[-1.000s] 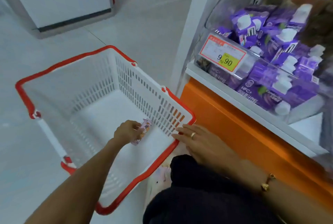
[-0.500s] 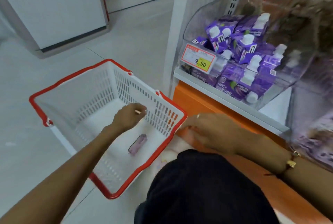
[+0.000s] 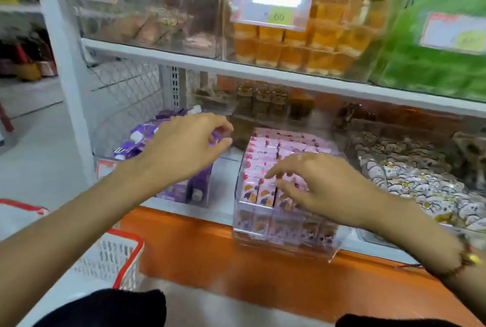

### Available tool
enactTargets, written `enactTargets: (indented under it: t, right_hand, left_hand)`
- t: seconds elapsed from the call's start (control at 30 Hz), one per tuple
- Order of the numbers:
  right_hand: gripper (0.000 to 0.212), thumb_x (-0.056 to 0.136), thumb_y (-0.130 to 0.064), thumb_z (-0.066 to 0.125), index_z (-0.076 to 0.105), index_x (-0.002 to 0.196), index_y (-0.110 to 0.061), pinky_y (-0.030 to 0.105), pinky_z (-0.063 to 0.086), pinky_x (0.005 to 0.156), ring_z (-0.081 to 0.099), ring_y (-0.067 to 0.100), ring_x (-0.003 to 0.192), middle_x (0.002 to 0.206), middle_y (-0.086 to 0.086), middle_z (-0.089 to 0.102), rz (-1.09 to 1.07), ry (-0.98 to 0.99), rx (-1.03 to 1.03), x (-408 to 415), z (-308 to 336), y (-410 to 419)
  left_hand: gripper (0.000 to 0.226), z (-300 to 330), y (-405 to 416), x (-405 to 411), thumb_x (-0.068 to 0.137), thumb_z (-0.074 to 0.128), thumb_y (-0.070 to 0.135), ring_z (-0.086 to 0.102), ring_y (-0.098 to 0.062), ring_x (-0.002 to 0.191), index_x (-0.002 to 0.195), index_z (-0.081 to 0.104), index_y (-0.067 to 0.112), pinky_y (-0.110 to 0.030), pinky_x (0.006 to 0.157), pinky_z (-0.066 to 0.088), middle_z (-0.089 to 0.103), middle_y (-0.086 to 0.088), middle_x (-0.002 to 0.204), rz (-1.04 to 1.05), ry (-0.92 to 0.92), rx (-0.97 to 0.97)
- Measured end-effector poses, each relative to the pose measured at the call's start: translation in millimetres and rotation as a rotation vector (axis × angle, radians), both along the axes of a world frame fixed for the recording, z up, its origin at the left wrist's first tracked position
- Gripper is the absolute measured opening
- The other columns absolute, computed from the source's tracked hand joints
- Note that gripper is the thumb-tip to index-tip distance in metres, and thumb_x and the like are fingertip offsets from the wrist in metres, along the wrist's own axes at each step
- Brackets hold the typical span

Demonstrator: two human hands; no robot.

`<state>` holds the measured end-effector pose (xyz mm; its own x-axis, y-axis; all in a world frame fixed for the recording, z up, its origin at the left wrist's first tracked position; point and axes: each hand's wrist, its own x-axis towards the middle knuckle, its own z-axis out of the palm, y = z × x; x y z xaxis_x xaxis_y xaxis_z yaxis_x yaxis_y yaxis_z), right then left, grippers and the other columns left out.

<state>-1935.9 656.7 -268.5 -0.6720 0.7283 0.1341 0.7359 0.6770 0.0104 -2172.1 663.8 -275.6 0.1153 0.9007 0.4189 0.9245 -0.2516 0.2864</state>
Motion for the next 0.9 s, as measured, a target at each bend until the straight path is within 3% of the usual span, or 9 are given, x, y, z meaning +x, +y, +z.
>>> enactTargets:
  t: [0.1,0.17,0.37,0.47,0.53,0.73,0.9]
  right_hand:
    - [0.027,0.100,-0.036,0.042,0.056,0.123,-0.035,0.034,0.047,0.084,0.053,0.011,0.110,0.124,-0.009,0.058,-0.129,0.055,0.005,23.3,-7.3,15.8]
    - [0.027,0.100,-0.033,0.043,0.056,0.123,-0.033,0.033,0.047,0.085,0.053,0.012,0.112,0.126,-0.007,0.058,-0.167,0.083,0.006,26.6,-13.4,32.5]
    - [0.034,0.099,-0.026,0.044,0.055,0.130,-0.020,0.033,0.044,0.091,0.050,0.025,0.122,0.136,0.006,0.054,-0.239,0.096,-0.051,5.9,-27.1,112.6]
    - [0.029,0.096,-0.030,0.049,0.064,0.116,-0.015,0.033,0.046,0.081,0.057,0.030,0.110,0.124,0.012,0.060,-0.279,0.073,-0.081,-13.1,-35.7,140.7]
    - [0.032,0.092,-0.038,0.058,0.066,0.110,-0.013,0.037,0.050,0.085,0.058,0.030,0.108,0.119,0.010,0.062,-0.305,0.005,-0.099,-19.8,-41.8,151.1]
    - [0.023,0.082,-0.033,0.072,0.069,0.100,-0.019,0.039,0.052,0.088,0.062,0.019,0.101,0.110,-0.002,0.068,-0.350,0.110,-0.180,-20.3,-45.1,159.0]
    - [0.030,0.086,-0.032,0.068,0.067,0.106,-0.010,0.039,0.053,0.089,0.062,0.021,0.100,0.113,0.004,0.067,-0.396,0.053,-0.316,-25.6,-41.5,164.0]
  left_hand:
    - [0.035,-9.4,30.5,23.1,0.094,0.052,0.042,0.060,-0.022,0.111,0.125,0.056,0.028,-0.037,0.088,0.049,0.064,0.006,0.120,0.042,0.016,-0.080]
    - [0.039,-22.5,40.7,30.7,0.095,0.048,0.045,0.059,-0.023,0.114,0.129,0.053,0.027,-0.035,0.087,0.048,0.062,0.004,0.125,0.067,0.014,-0.138]
    - [0.034,-49.6,34.4,42.4,0.092,0.049,0.051,0.064,-0.016,0.102,0.123,0.055,0.039,-0.031,0.080,0.050,0.069,0.012,0.106,0.030,-0.253,-0.152]
    - [0.036,-55.5,33.0,46.1,0.091,0.057,0.036,0.063,-0.014,0.102,0.127,0.055,0.038,-0.030,0.078,0.048,0.068,0.011,0.106,0.017,-0.366,-0.115]
    - [0.037,-57.9,33.8,46.7,0.092,0.057,0.028,0.064,-0.015,0.098,0.128,0.056,0.035,-0.033,0.078,0.049,0.068,0.007,0.104,0.003,-0.416,-0.106]
    - [0.037,-59.5,34.8,44.1,0.096,0.053,0.029,0.063,-0.012,0.103,0.133,0.054,0.034,-0.037,0.086,0.051,0.064,0.008,0.123,-0.016,-0.383,-0.081]
    - [0.035,-58.7,35.2,44.2,0.097,0.050,0.028,0.063,-0.009,0.103,0.130,0.055,0.036,-0.029,0.071,0.042,0.061,0.011,0.126,-0.020,-0.295,-0.057]
